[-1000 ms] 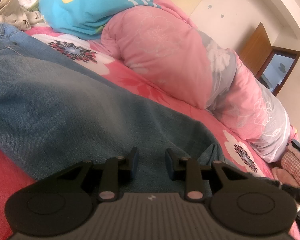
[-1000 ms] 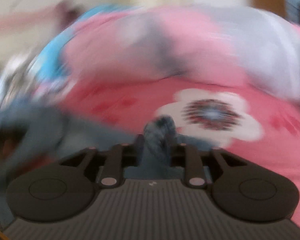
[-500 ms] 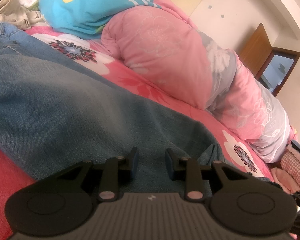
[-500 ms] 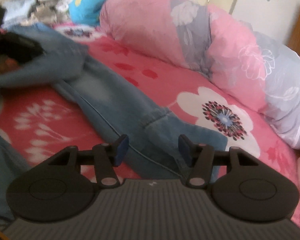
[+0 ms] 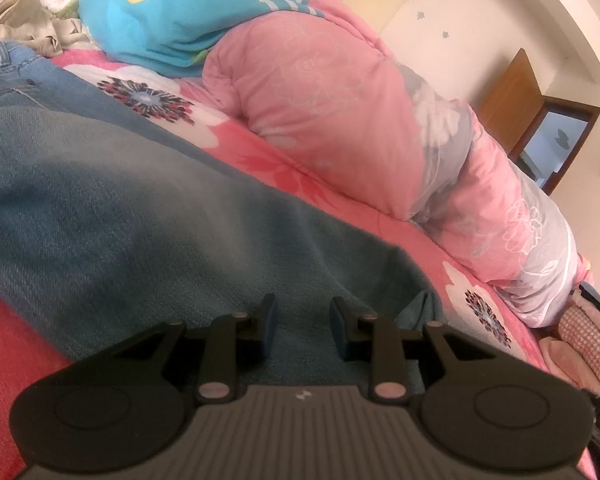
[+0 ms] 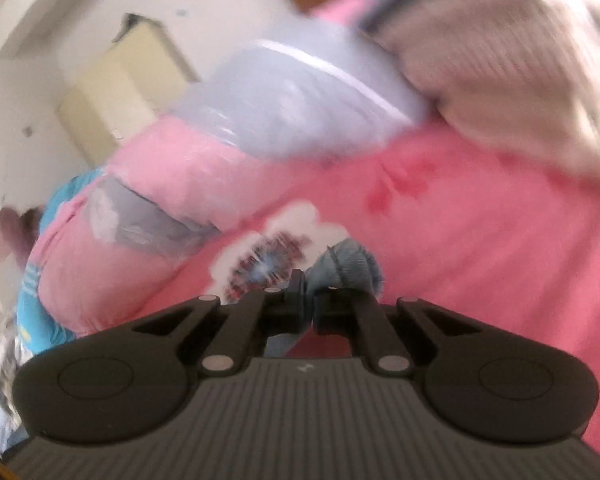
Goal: Fold clothes
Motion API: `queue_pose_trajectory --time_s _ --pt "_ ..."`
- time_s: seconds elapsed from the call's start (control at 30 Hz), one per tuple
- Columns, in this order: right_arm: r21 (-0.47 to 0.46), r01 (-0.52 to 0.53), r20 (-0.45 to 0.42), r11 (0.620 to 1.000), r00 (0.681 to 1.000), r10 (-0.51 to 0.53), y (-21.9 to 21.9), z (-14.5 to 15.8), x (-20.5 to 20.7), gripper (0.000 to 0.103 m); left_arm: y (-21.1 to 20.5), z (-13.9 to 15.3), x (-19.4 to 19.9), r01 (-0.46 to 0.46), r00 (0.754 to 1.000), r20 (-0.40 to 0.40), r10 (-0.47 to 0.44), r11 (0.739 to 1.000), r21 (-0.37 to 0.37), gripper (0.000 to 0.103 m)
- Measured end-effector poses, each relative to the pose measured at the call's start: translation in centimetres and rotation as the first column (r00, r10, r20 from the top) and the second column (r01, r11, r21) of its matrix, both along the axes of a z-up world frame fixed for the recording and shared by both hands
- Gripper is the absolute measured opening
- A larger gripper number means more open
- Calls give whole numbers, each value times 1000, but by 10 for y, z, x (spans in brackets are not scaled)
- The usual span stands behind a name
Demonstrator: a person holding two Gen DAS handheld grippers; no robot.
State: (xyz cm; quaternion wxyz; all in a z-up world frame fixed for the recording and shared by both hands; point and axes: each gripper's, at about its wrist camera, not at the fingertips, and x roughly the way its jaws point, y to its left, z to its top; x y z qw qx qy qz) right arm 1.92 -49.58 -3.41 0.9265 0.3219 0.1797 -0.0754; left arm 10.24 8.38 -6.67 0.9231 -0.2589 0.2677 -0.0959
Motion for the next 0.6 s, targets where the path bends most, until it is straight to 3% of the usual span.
queue_pose_trajectory --time_s 0.13,0.37,0.47,0.53,0.6 --pt "45 29 1 999 1000 -29 -4 -14 7 2 2 -1 0 1 1000 1 -1 1000 -14 30" --pt "-30 -29 100 999 994 32 -5 18 9 2 2 -1 0 0 1000 0 0 1000 -13 30" --pt "29 4 -31 1000 1000 -3 -21 -4 14 8 2 -1 0 1 1000 0 -1 1000 -14 30" --pt "85 104 -135 991 987 -92 -39 -22 7 17 2 -1 0 1 1000 0 -1 1000 -12 30" --pt "105 245 -144 964 963 -229 -50 -27 -13 17 2 -1 0 1 1000 -2 -1 1000 -7 30"
